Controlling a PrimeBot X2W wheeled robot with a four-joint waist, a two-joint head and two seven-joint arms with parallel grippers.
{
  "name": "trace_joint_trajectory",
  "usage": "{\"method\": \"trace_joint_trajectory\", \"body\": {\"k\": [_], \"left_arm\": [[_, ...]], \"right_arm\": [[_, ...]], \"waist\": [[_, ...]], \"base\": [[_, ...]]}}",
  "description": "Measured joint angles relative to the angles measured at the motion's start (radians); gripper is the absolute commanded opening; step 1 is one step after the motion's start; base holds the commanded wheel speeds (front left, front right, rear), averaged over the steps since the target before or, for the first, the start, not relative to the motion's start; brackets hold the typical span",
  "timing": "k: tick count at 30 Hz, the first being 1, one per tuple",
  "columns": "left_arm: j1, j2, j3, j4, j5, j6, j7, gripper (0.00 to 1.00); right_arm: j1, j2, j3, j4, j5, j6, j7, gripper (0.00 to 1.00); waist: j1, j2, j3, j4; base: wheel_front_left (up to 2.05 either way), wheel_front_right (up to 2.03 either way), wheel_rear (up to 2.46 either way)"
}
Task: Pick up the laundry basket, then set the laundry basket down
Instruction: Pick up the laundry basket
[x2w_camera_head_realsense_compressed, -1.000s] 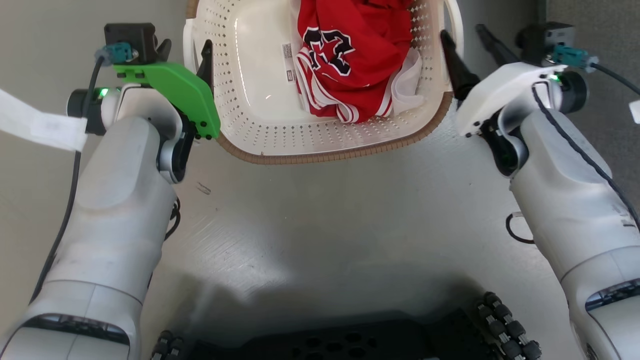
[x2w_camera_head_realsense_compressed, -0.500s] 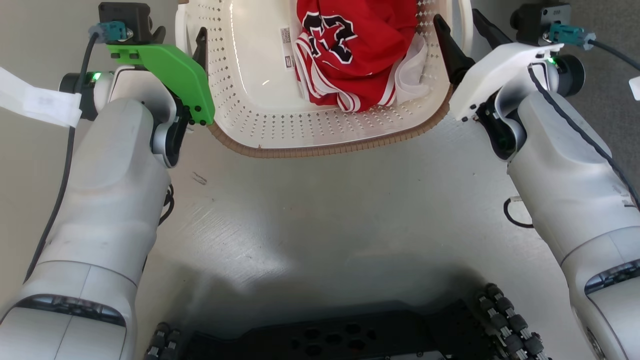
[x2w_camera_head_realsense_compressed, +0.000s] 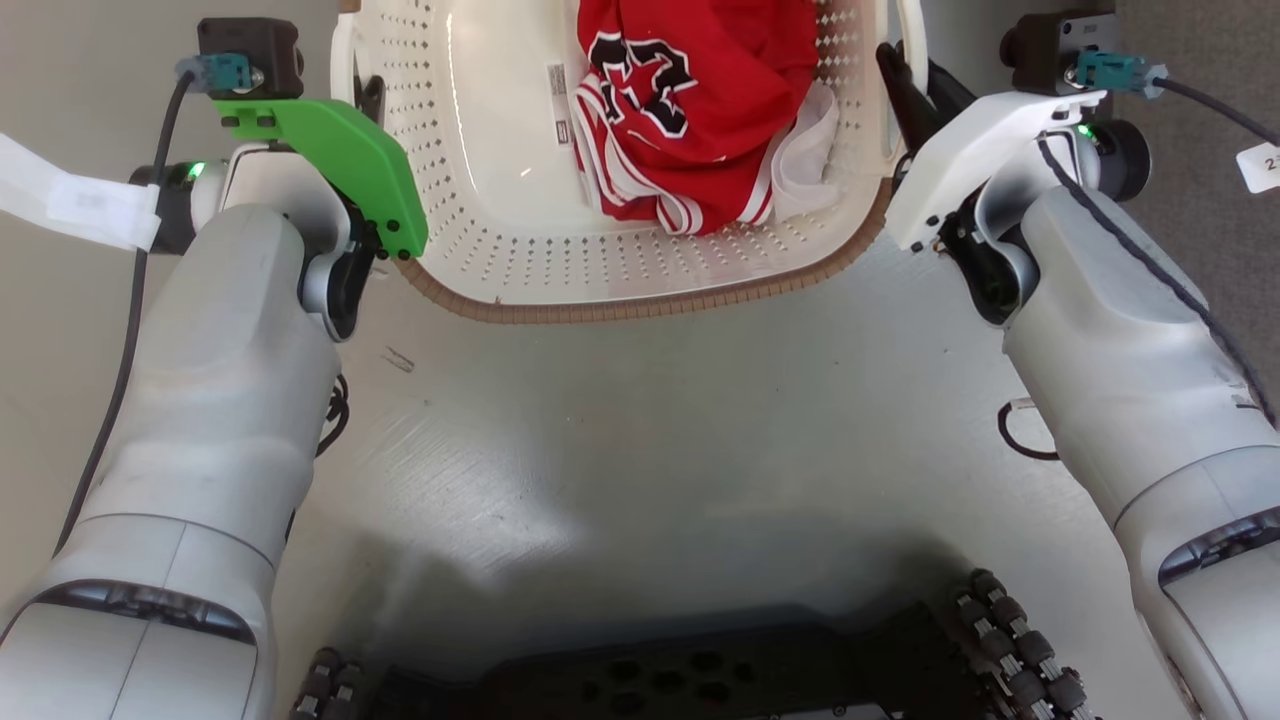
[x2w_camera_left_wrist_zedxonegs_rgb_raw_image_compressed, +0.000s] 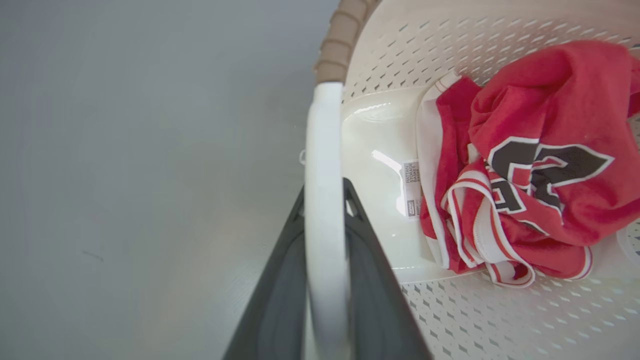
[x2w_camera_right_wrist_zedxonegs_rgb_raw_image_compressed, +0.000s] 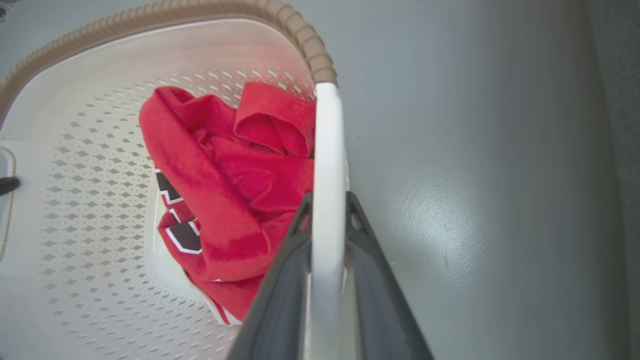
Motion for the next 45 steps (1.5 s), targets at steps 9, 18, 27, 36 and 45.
{"method": "trace_joint_trajectory", "body": {"k": [9,18,27,36,45], "left_arm": [[0.001,-0.002,-0.016,0.041,-0.039,-0.017,0.000,0.00],[0.018,-0.003,-0.035,0.086,-0.097,-0.031,0.054,0.00],[0.059,-0.003,-0.060,0.119,-0.150,-0.035,0.109,0.00],[0.110,-0.004,-0.071,0.146,-0.201,-0.044,0.155,0.00],[0.155,-0.004,-0.080,0.170,-0.250,-0.047,0.215,0.00]], "right_arm": [[0.000,0.005,0.030,0.040,0.025,0.001,0.005,0.00],[0.005,0.012,0.064,0.069,0.071,0.002,0.035,0.00],[0.053,0.019,0.107,0.093,0.130,0.002,0.097,0.00],[0.097,0.024,0.142,0.104,0.168,0.002,0.157,0.00],[0.147,0.028,0.165,0.111,0.219,0.002,0.221,0.00]], "waist": [[0.0000,0.0000,-0.046,-0.001],[0.0000,0.0000,-0.115,-0.007],[0.0000,0.0000,-0.215,-0.013],[0.0000,0.0000,-0.315,-0.019],[0.0000,0.0000,-0.421,-0.027]], "base": [[0.00,0.00,0.00],[0.00,0.00,0.00],[0.00,0.00,0.00],[0.00,0.00,0.00],[0.00,0.00,0.00]]}}
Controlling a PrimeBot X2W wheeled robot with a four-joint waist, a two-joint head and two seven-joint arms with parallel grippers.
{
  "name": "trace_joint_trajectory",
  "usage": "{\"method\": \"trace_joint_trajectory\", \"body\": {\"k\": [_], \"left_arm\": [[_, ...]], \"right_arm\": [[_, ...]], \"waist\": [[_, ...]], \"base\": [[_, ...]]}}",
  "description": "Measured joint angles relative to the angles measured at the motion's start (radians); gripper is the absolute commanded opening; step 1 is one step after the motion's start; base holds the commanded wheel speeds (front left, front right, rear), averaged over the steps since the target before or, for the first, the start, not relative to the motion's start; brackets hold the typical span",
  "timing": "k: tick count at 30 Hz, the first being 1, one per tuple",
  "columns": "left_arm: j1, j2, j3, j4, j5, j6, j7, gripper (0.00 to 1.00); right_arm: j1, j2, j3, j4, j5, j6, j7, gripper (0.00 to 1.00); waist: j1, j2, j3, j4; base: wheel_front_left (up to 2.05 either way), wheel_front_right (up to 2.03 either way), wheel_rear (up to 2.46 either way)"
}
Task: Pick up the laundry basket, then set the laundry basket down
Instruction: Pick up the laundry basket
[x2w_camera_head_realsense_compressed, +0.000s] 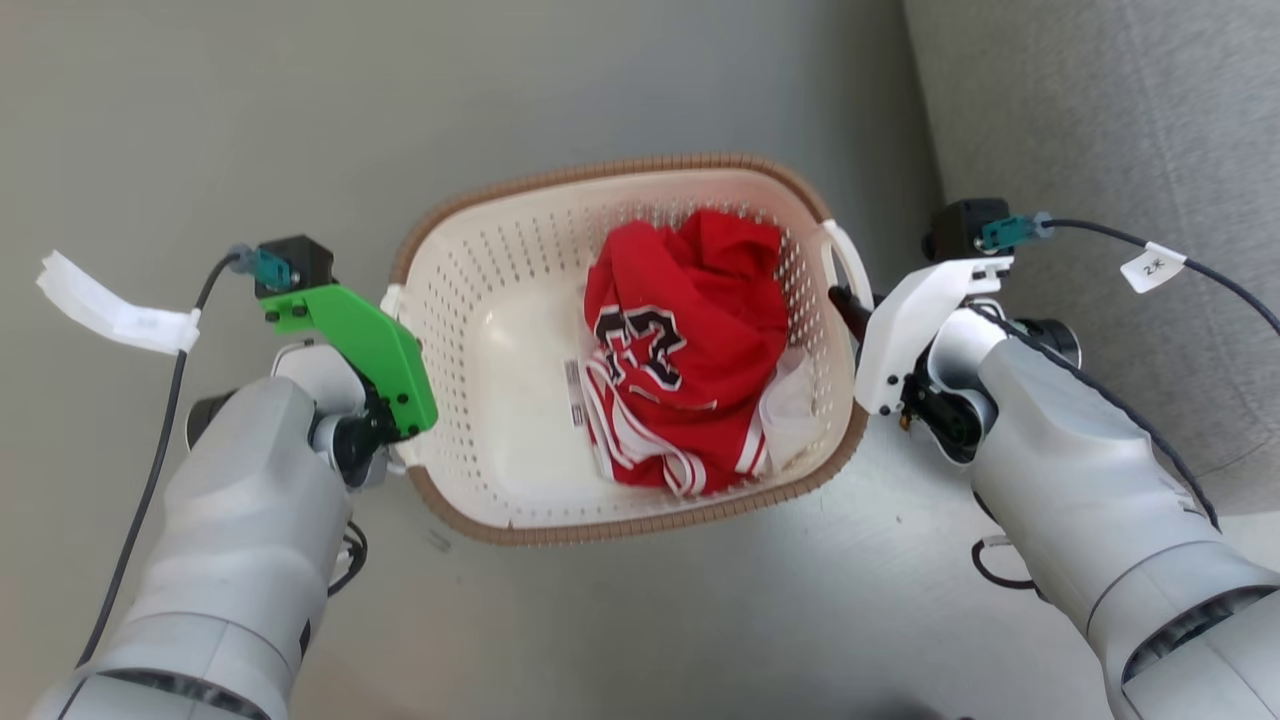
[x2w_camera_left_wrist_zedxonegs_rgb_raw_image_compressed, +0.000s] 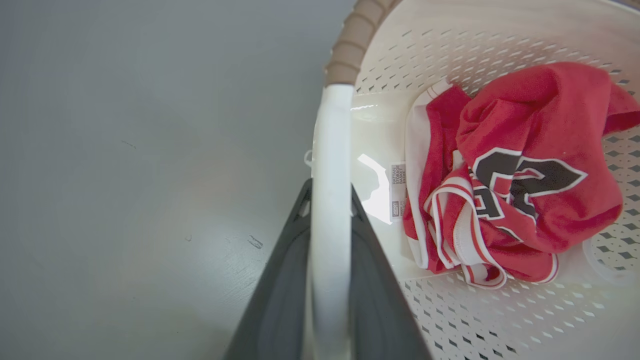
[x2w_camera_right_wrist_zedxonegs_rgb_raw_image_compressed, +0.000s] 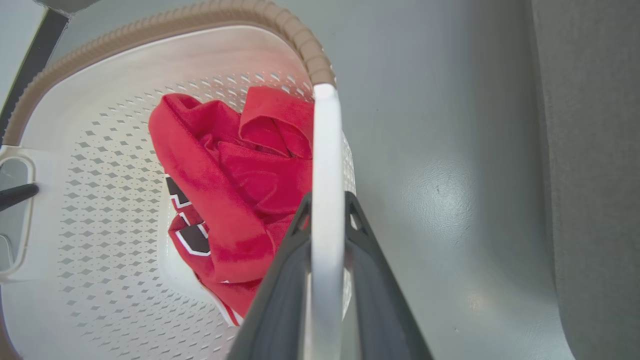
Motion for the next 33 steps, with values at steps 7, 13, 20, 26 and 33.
{"method": "trace_joint_trajectory", "body": {"k": [7,13,20,26,33], "left_arm": [[0.026,-0.001,-0.003,0.017,-0.021,-0.005,0.035,0.00],[0.059,-0.001,-0.007,0.027,-0.039,-0.006,0.064,0.00],[0.098,-0.002,-0.010,0.042,-0.062,-0.007,0.093,0.00],[0.127,-0.002,-0.011,0.051,-0.073,-0.008,0.119,0.00],[0.156,-0.002,-0.014,0.059,-0.083,-0.008,0.143,0.00]], "right_arm": [[0.025,0.002,0.019,0.002,0.041,0.000,0.054,0.00],[0.056,0.004,0.029,0.005,0.067,0.000,0.097,0.00],[0.088,0.007,0.045,0.009,0.103,0.000,0.150,0.00],[0.114,0.008,0.056,0.010,0.122,0.000,0.192,0.00],[0.141,0.010,0.070,0.017,0.142,0.000,0.221,0.00]], "waist": [[0.0000,0.0000,-0.087,-0.007],[0.0000,0.0000,-0.164,-0.012],[-0.0001,0.0000,-0.250,-0.015],[0.0000,0.0000,-0.329,-0.018],[-0.0001,0.0000,-0.392,-0.022]], "base": [[0.00,0.00,0.00],[0.00,0.00,0.00],[0.00,0.00,0.00],[0.00,0.00,0.00],[0.00,0.00,0.00]]}}
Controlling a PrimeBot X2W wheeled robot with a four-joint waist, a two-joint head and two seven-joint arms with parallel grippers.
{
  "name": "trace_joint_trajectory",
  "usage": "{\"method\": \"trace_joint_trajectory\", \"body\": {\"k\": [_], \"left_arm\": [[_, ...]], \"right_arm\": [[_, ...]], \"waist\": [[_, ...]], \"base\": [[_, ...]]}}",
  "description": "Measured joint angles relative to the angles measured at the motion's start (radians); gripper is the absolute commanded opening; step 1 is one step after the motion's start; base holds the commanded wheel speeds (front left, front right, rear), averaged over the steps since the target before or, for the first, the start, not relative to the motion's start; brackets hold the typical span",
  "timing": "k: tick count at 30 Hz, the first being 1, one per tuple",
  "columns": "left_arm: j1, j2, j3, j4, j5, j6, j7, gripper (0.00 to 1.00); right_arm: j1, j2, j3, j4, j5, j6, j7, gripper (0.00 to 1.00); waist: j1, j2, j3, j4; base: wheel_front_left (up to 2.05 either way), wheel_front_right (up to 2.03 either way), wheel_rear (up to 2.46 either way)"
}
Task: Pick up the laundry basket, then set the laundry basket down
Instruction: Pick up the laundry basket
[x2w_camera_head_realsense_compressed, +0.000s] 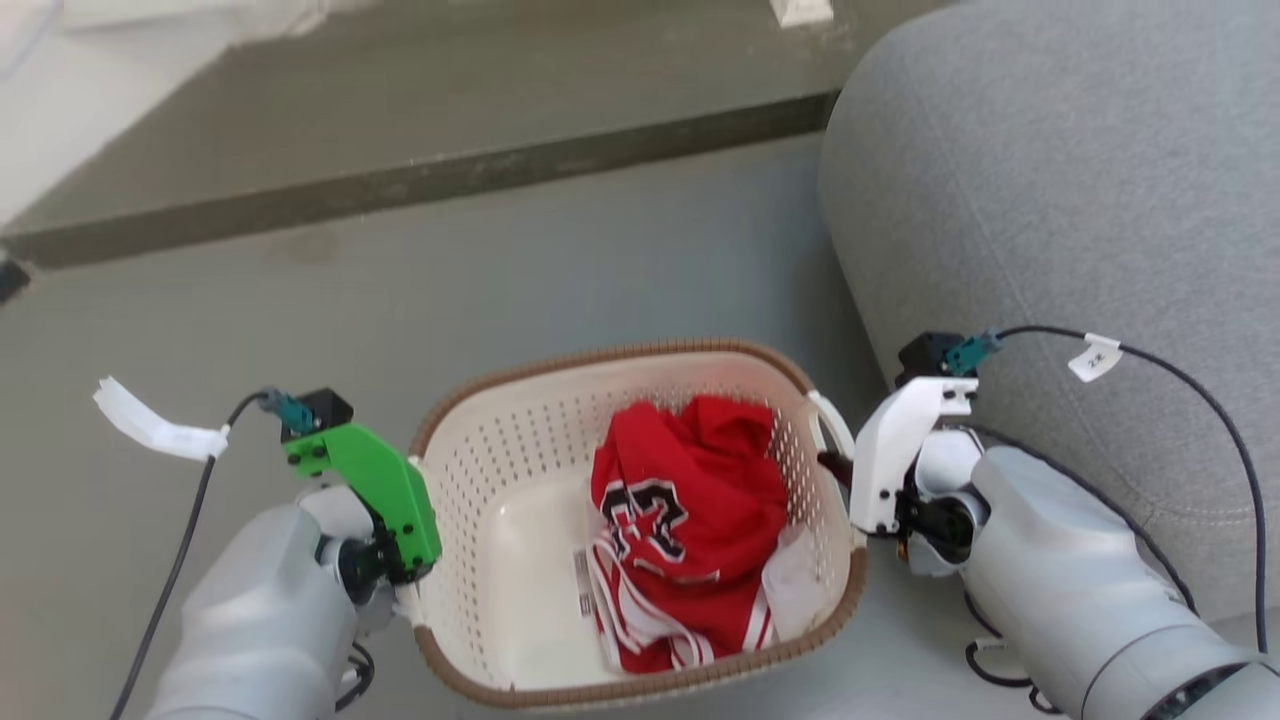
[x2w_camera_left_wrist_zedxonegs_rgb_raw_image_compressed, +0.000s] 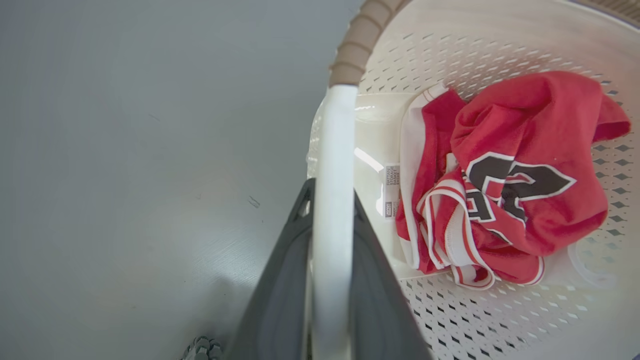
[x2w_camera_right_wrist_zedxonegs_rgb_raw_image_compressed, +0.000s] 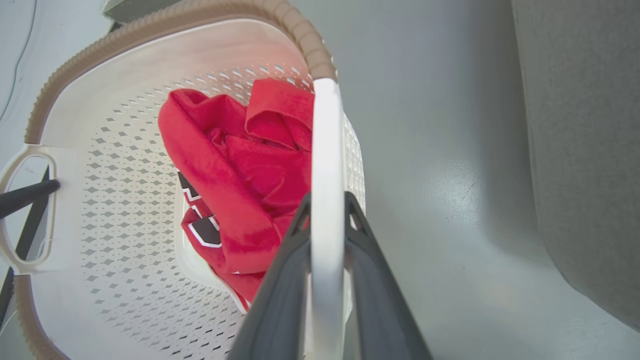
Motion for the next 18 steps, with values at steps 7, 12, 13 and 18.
{"method": "trace_joint_trajectory", "body": {"k": [7,12,13,18], "left_arm": [[0.045,-0.002,-0.001,0.015,-0.007,0.000,0.030,0.00],[0.049,-0.003,-0.001,0.017,-0.013,0.004,0.048,0.00],[0.050,-0.003,-0.001,0.018,-0.017,0.004,0.053,0.00],[0.052,-0.003,-0.003,0.019,-0.029,0.005,0.075,0.00]], "right_arm": [[0.042,0.005,0.011,0.012,0.022,0.005,0.036,0.00],[0.047,0.006,0.012,0.016,0.033,0.005,0.055,0.00],[0.048,0.006,0.012,0.017,0.036,0.005,0.061,0.00],[0.059,0.006,0.014,0.020,0.046,0.005,0.078,0.00]], "waist": [[0.0000,0.0000,-0.071,-0.005],[0.0000,0.0000,-0.114,-0.010],[0.0000,0.0000,-0.121,-0.010],[0.0000,0.0000,-0.151,-0.011]], "base": [[0.00,0.00,0.00],[0.00,0.00,0.00],[0.00,0.00,0.00],[0.00,0.00,0.00]]}}
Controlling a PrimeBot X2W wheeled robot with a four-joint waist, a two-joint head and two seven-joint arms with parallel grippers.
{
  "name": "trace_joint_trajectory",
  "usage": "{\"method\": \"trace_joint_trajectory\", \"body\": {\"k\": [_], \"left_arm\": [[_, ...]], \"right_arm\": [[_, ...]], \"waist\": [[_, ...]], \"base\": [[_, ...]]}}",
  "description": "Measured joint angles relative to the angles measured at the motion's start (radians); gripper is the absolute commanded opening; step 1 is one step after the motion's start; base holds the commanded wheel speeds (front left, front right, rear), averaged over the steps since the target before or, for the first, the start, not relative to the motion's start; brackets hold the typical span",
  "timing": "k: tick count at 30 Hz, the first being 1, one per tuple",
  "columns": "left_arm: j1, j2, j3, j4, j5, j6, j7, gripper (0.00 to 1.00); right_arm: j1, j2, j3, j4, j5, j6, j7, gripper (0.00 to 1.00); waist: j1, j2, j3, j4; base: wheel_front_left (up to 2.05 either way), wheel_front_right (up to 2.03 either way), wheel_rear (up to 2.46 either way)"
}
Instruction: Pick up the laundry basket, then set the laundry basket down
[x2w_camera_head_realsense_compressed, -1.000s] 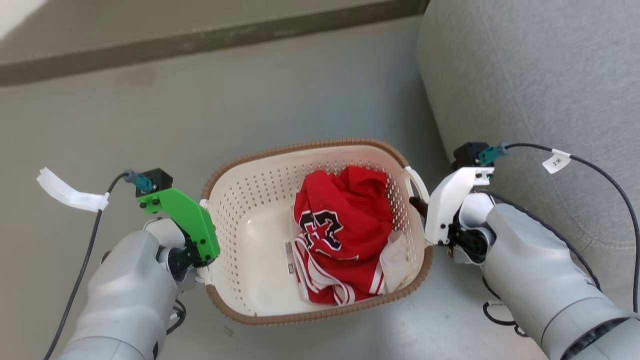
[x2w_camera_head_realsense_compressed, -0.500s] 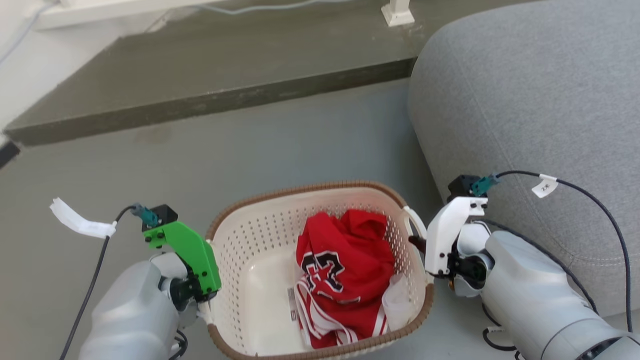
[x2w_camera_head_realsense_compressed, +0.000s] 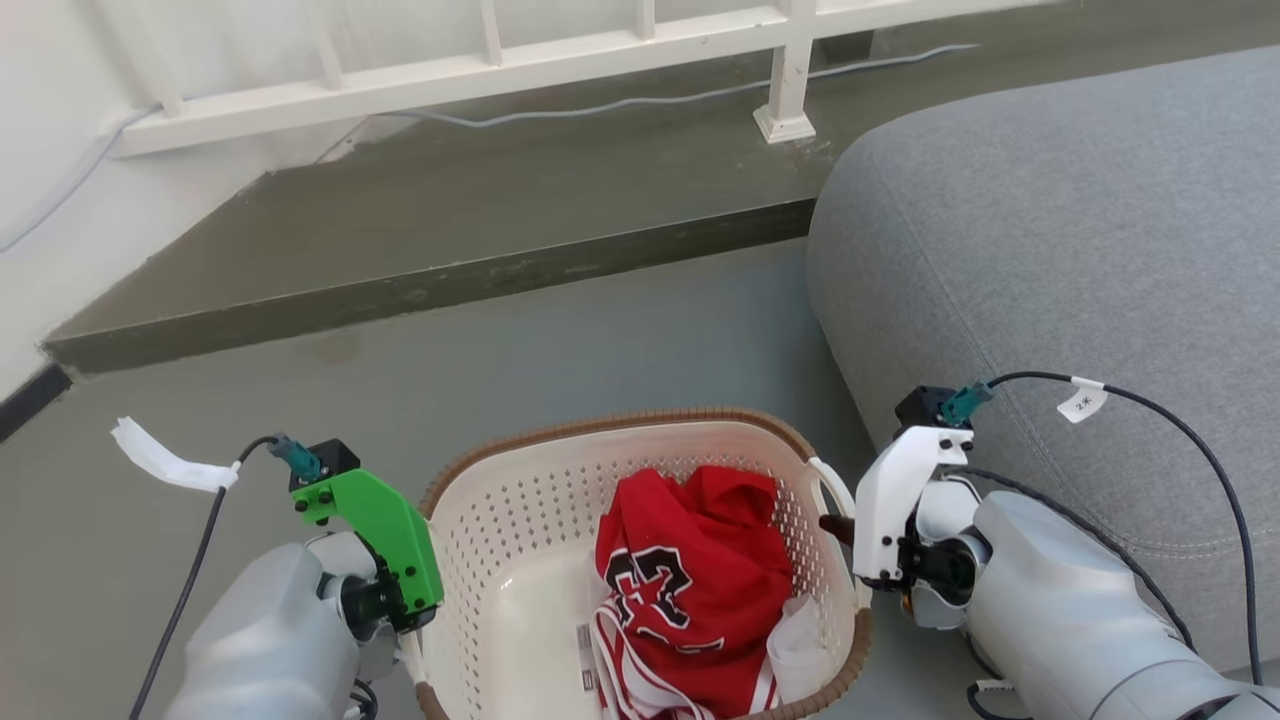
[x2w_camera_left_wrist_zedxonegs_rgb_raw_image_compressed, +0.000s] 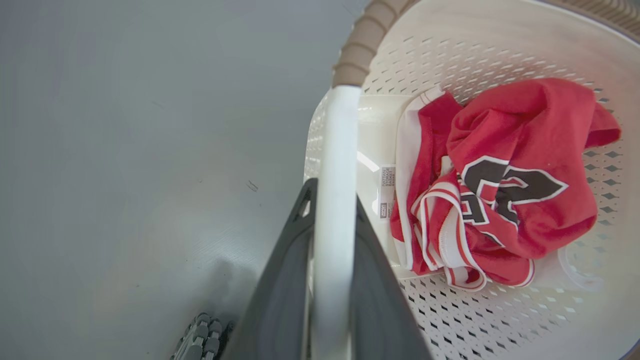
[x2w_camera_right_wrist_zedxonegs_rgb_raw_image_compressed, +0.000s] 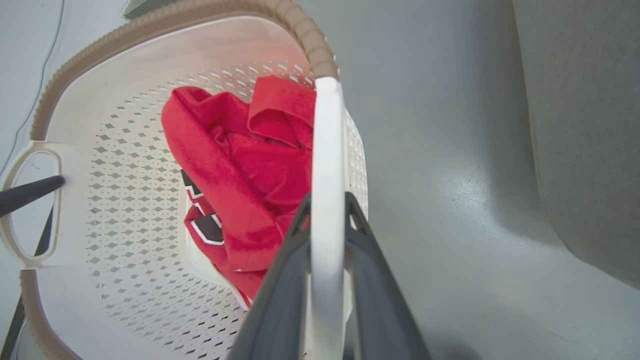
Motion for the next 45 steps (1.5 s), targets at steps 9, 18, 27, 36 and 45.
{"method": "trace_joint_trajectory", "body": {"k": [9,18,27,36,45], "left_arm": [[0.016,0.000,-0.001,0.002,-0.007,0.007,0.018,0.00],[0.039,0.000,0.000,0.004,-0.014,0.007,0.030,0.00],[0.039,-0.001,-0.001,0.005,-0.020,0.016,0.034,0.00],[0.039,-0.001,-0.001,0.005,-0.021,0.016,0.035,0.00],[0.042,-0.001,-0.001,0.006,-0.023,0.016,0.043,0.00]], "right_arm": [[0.005,0.000,0.012,0.002,0.008,0.000,0.017,0.00],[0.026,0.001,0.019,0.004,0.029,0.000,0.026,0.00],[0.026,0.000,0.023,0.004,0.038,0.000,0.030,0.00],[0.026,0.000,0.027,0.003,0.047,0.000,0.030,0.00],[0.026,0.000,0.029,0.004,0.056,0.000,0.030,0.00]], "waist": [[0.0000,0.0000,-0.024,0.003],[0.0000,0.0000,-0.032,0.001],[0.0000,0.0000,-0.034,0.001],[0.0000,0.0000,-0.034,0.001],[0.0000,0.0000,-0.035,0.002]], "base": [[0.00,0.00,0.00],[0.00,0.00,0.00],[0.00,0.00,0.00],[0.00,0.00,0.00],[0.00,0.00,0.00]]}}
